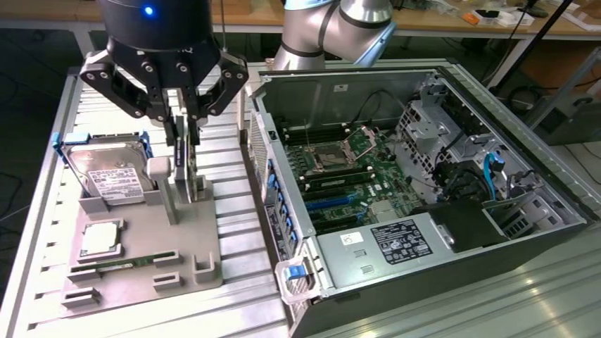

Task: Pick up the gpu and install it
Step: 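Pick up the gpu and move the gpu toward the slot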

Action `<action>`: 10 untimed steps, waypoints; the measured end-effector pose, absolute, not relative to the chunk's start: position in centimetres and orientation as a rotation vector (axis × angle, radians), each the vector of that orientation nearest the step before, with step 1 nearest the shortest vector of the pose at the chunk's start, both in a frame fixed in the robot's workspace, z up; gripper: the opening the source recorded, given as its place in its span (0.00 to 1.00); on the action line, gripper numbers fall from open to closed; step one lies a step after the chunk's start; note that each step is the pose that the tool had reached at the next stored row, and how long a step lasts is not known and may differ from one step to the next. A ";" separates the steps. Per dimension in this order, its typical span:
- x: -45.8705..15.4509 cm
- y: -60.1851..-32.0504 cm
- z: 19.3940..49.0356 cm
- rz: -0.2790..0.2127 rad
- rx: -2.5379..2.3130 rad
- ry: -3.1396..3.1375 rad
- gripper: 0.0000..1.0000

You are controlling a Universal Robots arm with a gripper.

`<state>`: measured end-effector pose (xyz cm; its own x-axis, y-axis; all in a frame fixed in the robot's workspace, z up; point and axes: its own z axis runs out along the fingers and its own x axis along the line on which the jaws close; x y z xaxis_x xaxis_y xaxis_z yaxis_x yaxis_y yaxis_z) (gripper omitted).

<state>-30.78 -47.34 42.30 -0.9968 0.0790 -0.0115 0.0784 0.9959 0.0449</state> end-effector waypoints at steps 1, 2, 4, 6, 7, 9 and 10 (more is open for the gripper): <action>-30.8 -47.3 42.3 0.070 0.123 3.125 0.27; -30.8 -47.3 42.4 0.070 0.123 3.125 0.27; -30.8 -47.3 42.5 0.070 0.123 3.125 0.27; -30.8 -47.3 42.8 0.070 0.123 3.125 0.27; -30.8 -47.3 42.9 0.070 0.123 3.125 0.27; -30.8 -47.3 43.2 0.070 0.123 3.125 0.27; -30.8 -47.3 43.3 0.070 0.123 3.125 0.27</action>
<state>-30.78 -47.34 43.28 -0.9968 0.0790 -0.0115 0.0784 0.9959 0.0450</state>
